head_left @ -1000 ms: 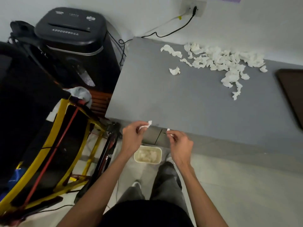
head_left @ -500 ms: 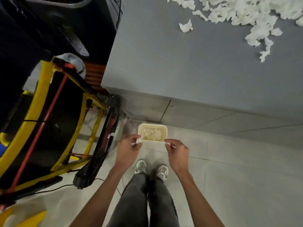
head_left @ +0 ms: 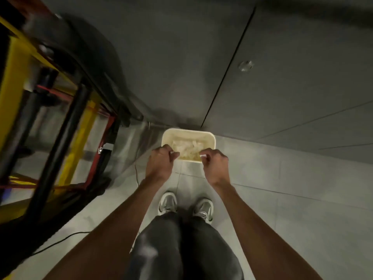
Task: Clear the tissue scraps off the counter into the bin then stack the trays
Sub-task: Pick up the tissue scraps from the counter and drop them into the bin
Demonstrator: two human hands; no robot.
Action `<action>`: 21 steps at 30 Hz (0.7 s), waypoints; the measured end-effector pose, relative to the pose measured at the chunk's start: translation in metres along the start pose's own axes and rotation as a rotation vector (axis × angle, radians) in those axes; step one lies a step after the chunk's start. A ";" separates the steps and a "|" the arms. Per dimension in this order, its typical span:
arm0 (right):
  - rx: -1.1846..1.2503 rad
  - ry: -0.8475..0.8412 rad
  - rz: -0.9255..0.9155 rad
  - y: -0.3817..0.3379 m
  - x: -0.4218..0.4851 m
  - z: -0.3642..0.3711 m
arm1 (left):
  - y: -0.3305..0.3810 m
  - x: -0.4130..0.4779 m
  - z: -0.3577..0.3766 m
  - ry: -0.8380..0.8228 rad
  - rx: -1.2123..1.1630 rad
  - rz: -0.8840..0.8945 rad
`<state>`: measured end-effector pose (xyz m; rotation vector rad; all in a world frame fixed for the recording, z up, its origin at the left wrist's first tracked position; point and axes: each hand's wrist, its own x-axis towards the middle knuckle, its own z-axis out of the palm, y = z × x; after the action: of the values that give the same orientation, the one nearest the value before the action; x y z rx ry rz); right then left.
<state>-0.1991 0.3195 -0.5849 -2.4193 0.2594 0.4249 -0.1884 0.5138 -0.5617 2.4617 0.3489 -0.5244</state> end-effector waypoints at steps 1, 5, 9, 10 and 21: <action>-0.019 -0.011 -0.003 0.007 0.014 0.016 | -0.006 0.015 0.014 -0.011 0.037 0.008; -0.022 -0.037 0.031 0.024 0.067 0.072 | -0.031 0.074 0.061 -0.057 0.208 0.060; -0.070 -0.109 0.050 0.034 0.113 0.120 | -0.052 0.121 0.104 -0.156 0.386 0.088; -0.074 -0.145 0.054 0.036 0.121 0.129 | -0.056 0.130 0.114 -0.179 0.424 0.117; -0.078 -0.143 0.062 -0.002 0.054 0.065 | -0.033 0.076 0.060 -0.242 0.426 0.123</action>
<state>-0.1634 0.3582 -0.6514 -2.4481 0.2594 0.6436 -0.1496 0.5141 -0.6567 2.7565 -0.0182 -0.9103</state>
